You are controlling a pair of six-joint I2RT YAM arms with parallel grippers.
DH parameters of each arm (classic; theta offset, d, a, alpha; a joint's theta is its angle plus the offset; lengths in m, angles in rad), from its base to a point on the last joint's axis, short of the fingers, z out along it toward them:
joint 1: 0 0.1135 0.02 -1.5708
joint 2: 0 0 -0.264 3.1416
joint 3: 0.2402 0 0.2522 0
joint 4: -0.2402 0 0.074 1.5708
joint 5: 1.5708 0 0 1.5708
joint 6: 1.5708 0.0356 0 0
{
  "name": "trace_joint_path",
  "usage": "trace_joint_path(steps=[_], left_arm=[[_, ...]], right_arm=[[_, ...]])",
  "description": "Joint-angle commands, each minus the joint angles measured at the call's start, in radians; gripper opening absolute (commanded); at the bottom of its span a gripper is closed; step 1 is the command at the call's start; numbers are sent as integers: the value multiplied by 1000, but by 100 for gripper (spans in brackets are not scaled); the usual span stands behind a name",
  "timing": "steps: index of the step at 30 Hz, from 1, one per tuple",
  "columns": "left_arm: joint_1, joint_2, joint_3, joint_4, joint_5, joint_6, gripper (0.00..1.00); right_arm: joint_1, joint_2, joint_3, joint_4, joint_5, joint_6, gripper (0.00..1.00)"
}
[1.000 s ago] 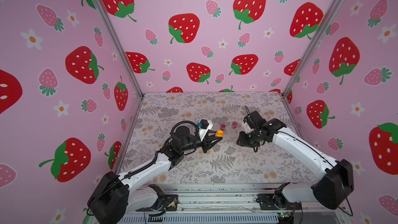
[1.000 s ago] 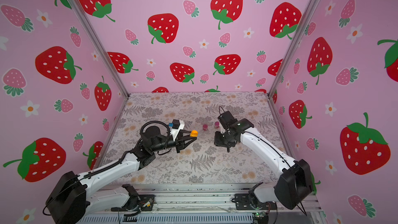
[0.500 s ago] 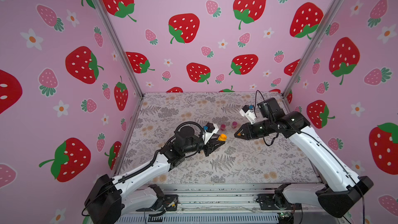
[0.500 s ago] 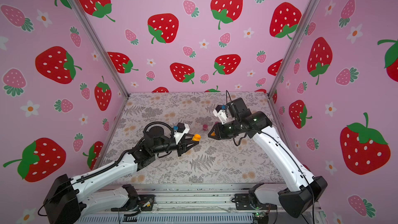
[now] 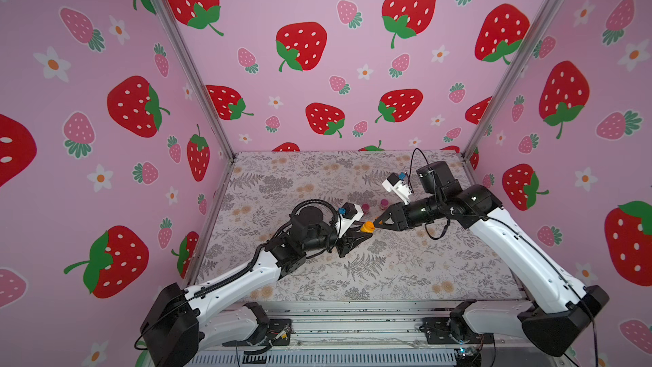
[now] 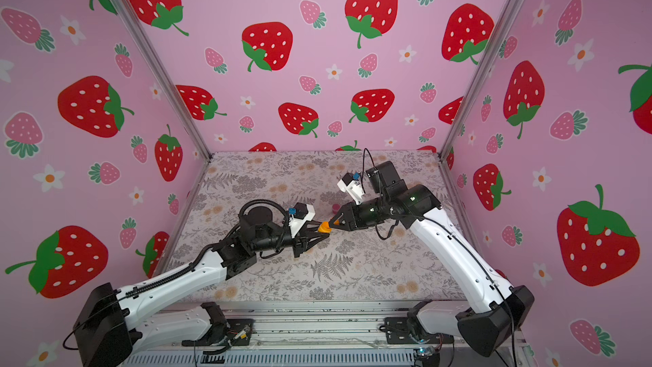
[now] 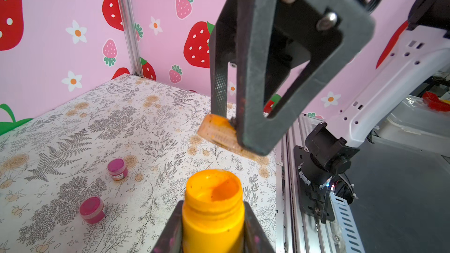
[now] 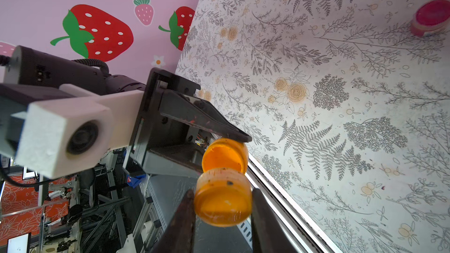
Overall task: Close the paint jar lid
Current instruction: Close the lid on the paint jar.
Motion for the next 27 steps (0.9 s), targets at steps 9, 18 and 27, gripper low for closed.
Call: trace_joint_path(steps=[9, 18, 27], left_arm=[[-7, 16, 49, 8, 11, 24, 20], [-8, 16, 52, 8, 10, 26, 20], [-8, 14, 55, 5, 14, 29, 20]], right_arm=[[23, 25, -23, 38, -19, 8, 28], [26, 28, -32, 16, -10, -4, 28], [29, 23, -46, 8, -23, -9, 28]])
